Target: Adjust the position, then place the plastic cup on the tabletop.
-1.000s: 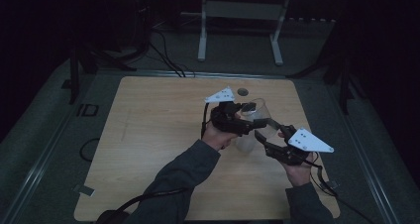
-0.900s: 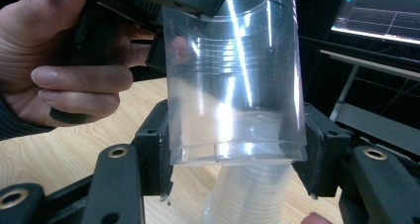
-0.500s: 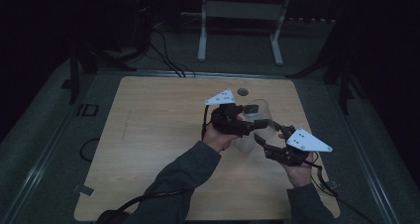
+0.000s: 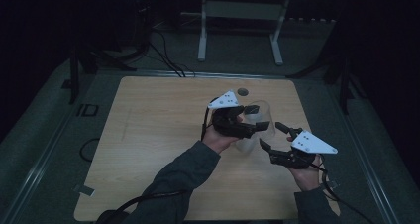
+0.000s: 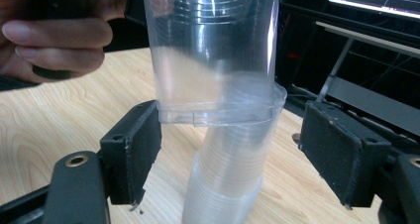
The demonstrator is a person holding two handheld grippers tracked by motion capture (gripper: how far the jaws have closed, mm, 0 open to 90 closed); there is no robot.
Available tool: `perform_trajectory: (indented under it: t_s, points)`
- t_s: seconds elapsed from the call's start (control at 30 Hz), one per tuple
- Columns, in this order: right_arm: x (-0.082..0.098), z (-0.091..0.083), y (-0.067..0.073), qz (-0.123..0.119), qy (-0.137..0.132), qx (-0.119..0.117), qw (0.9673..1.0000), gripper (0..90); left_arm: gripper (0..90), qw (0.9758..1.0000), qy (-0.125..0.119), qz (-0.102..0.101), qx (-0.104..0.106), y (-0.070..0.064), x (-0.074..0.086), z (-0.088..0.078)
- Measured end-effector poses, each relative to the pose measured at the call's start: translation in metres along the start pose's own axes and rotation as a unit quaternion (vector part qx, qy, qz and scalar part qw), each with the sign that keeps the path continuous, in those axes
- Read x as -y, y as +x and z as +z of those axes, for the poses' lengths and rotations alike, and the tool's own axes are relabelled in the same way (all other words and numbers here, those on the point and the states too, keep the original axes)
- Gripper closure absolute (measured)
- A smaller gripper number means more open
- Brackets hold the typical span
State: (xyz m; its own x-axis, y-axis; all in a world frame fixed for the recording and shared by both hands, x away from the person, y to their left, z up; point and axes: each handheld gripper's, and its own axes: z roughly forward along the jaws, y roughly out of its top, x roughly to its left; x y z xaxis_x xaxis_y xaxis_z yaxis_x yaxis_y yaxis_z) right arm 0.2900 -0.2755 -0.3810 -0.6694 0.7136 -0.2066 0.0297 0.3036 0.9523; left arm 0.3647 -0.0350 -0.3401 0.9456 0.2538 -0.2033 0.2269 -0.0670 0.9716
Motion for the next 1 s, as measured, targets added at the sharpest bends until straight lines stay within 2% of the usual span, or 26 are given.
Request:
perform_trajectory:
  t_s: [0.13, 0.17, 0.27, 0.37, 0.6, 0.73, 1.0]
  points:
    - [0.001, -0.001, 0.000, -0.005, 0.004, 0.002, 1.0000, 24.0, 29.9, 0.9999, 0.007, 0.013, -0.005, -0.004, 0.000, 0.001]
    - [0.002, -0.003, 0.000, -0.007, 0.008, 0.001, 0.9999, 23.9, 30.0, 0.9996, 0.010, 0.023, -0.011, -0.005, 0.000, 0.000]
    - [0.002, -0.004, 0.000, -0.005, 0.010, 0.000, 0.9999, 23.9, 30.2, 0.9995, 0.010, 0.026, -0.013, -0.006, -0.001, 0.000]
    - [0.003, -0.005, -0.001, -0.004, 0.011, -0.001, 0.9999, 23.5, 30.3, 0.9989, 0.012, 0.039, -0.024, -0.007, -0.001, -0.002]
    - [0.007, -0.010, -0.003, -0.002, 0.013, -0.009, 0.9999, 22.3, 30.4, 0.9987, 0.013, 0.039, -0.029, -0.007, 0.000, -0.006]
    - [0.010, -0.014, -0.003, -0.002, 0.013, -0.013, 0.9998, 21.5, 30.5, 0.9980, 0.016, 0.049, -0.035, -0.008, 0.000, -0.008]
    - [0.009, -0.022, -0.007, 0.008, -0.004, -0.018, 0.9998, 21.3, 30.6, 0.9977, 0.021, 0.051, -0.038, -0.007, 0.003, -0.010]
